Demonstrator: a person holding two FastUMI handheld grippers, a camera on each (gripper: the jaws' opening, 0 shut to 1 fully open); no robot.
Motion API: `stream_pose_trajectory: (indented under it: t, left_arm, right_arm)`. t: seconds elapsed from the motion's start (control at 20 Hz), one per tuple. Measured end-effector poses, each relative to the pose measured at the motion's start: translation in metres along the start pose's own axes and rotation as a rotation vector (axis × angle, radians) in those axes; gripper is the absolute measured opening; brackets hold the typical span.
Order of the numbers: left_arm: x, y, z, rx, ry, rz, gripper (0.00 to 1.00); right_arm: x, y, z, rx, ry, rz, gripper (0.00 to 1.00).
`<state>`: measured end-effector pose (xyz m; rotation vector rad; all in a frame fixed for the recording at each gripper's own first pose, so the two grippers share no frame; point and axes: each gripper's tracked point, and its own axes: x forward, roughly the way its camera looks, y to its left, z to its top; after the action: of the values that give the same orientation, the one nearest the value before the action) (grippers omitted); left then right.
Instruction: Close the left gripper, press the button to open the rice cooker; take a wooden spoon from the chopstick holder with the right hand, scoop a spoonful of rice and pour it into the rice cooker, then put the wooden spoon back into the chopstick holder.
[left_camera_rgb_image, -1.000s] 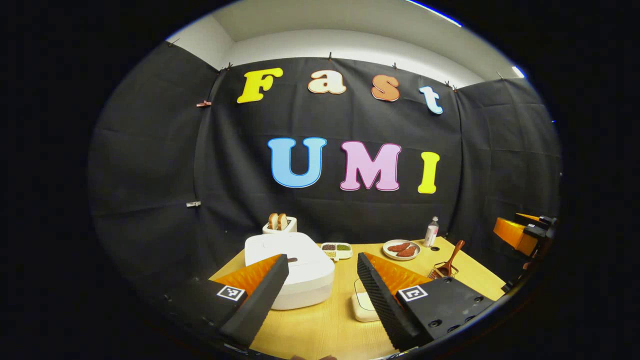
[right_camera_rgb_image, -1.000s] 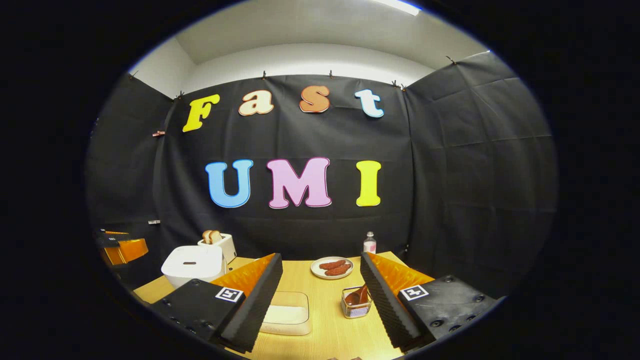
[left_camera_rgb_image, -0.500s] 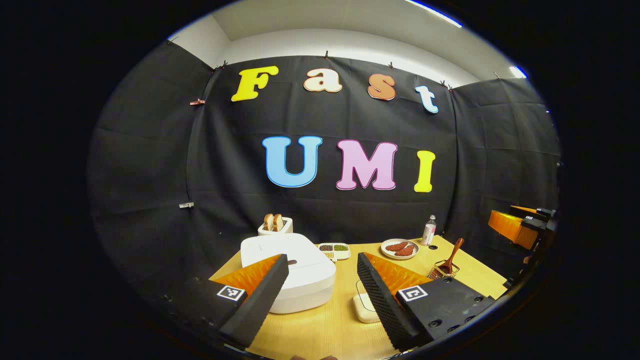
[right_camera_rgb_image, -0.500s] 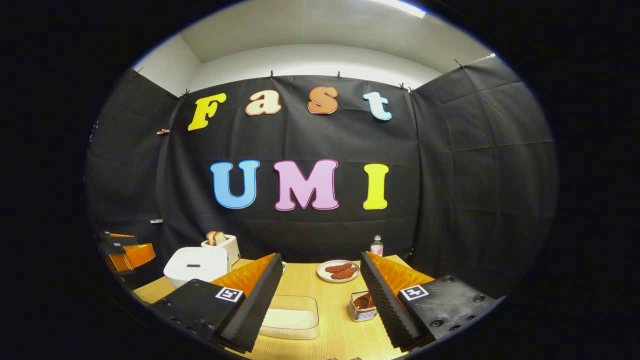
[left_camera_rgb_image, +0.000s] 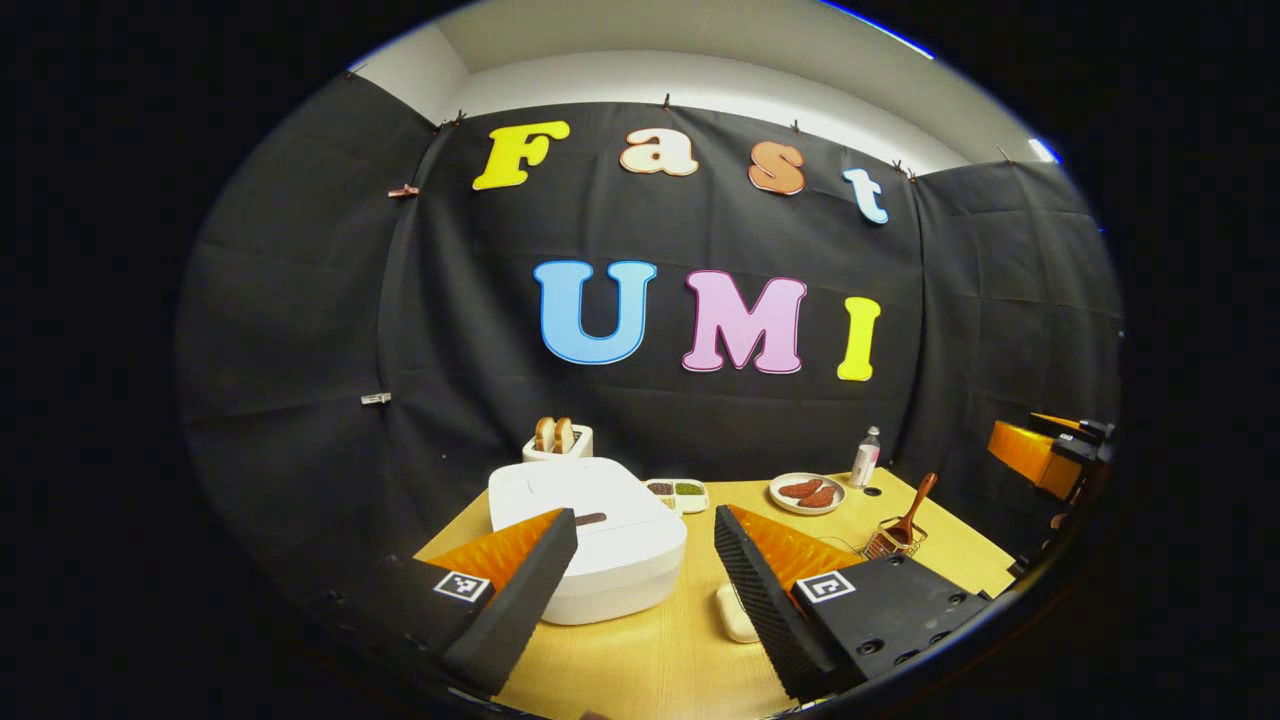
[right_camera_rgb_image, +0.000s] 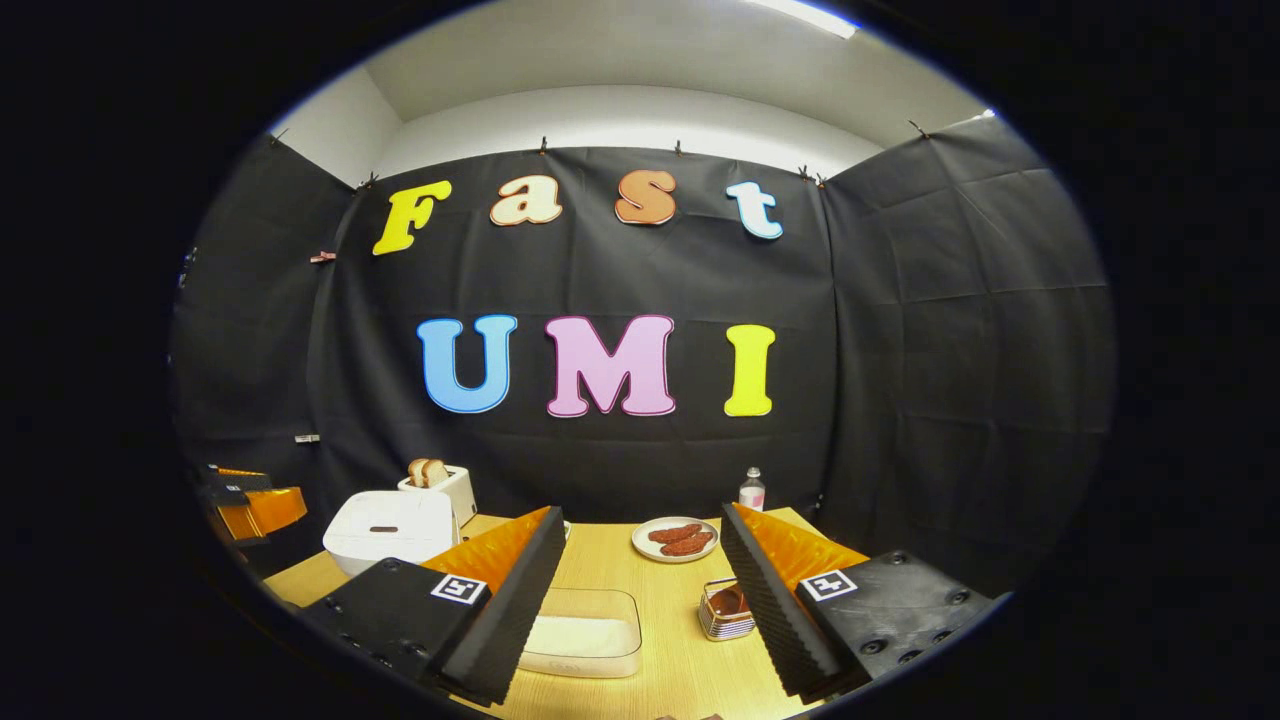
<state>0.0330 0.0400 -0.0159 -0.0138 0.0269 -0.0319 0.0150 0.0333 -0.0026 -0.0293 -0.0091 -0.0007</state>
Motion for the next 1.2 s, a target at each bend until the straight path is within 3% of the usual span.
stream_pose_trajectory:
  t: [0.35, 0.55, 0.75, 0.95, 1.05, 1.1, 1.2]
  left_arm:
    - [0.031, 0.028, 0.005, 0.000, 0.018, 0.016, 0.94]
    - [0.055, 0.043, 0.013, 0.034, 0.017, 0.019, 0.83]
    - [0.083, 0.045, 0.014, 0.047, 0.035, -0.008, 0.63]
    - [0.116, 0.049, -0.004, 0.014, 0.087, -0.033, 0.33]
    - [0.133, 0.060, -0.011, 0.000, 0.108, -0.014, 0.24]
    - [0.142, 0.066, -0.014, -0.001, 0.119, 0.002, 0.15]
    - [0.157, 0.071, -0.022, -0.013, 0.150, 0.005, 0.08]
  right_arm:
    - [0.000, -0.003, -0.002, -0.008, 0.006, -0.024, 0.98]
    - [-0.004, -0.010, -0.004, -0.017, 0.008, -0.047, 0.98]
    - [-0.009, -0.022, -0.017, 0.002, 0.047, -0.078, 0.98]
    - [-0.012, -0.033, -0.025, -0.036, 0.081, -0.098, 0.98]
    - [-0.012, -0.040, -0.024, -0.035, 0.084, -0.118, 0.98]
    - [-0.012, -0.045, -0.025, -0.035, 0.088, -0.129, 0.98]
    - [-0.011, -0.050, -0.026, -0.038, 0.098, -0.147, 0.98]
